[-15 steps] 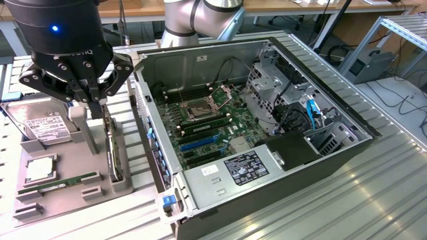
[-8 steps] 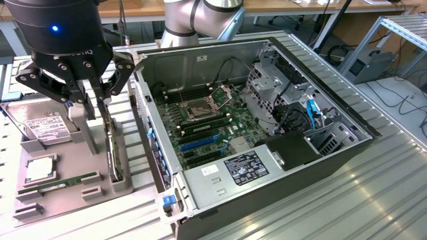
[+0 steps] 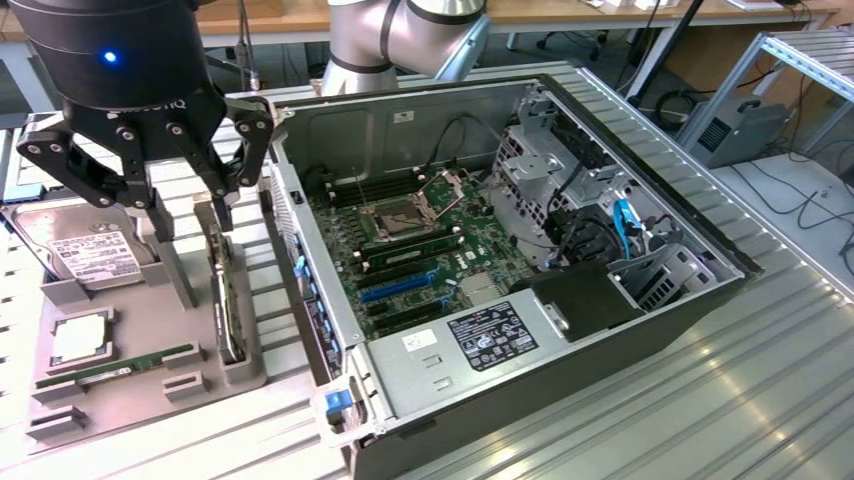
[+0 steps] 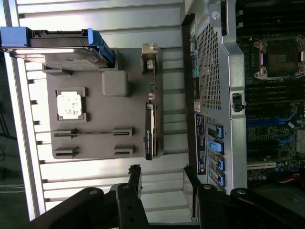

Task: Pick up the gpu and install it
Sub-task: 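Pick up the gpu and move the gpu toward the slot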

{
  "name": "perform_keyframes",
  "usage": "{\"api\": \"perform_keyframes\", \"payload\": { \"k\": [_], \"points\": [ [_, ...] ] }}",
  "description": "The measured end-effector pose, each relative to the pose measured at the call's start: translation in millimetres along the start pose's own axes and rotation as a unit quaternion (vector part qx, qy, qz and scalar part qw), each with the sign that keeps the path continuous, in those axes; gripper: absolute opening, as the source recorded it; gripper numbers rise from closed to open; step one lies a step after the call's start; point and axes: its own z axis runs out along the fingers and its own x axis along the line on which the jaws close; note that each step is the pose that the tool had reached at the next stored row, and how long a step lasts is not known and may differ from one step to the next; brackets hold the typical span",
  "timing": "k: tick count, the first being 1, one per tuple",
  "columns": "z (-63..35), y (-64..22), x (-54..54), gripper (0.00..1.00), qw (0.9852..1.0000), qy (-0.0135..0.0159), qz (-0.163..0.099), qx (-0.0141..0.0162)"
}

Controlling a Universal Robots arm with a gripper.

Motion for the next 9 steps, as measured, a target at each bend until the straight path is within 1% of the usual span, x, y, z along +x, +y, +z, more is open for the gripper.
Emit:
{"api": "perform_keyframes", "payload": {
  "k": [9],
  "points": [
    [1.6,0.1,0.1,0.48,1.0,0.0,0.0,0.0]
  ]
}}
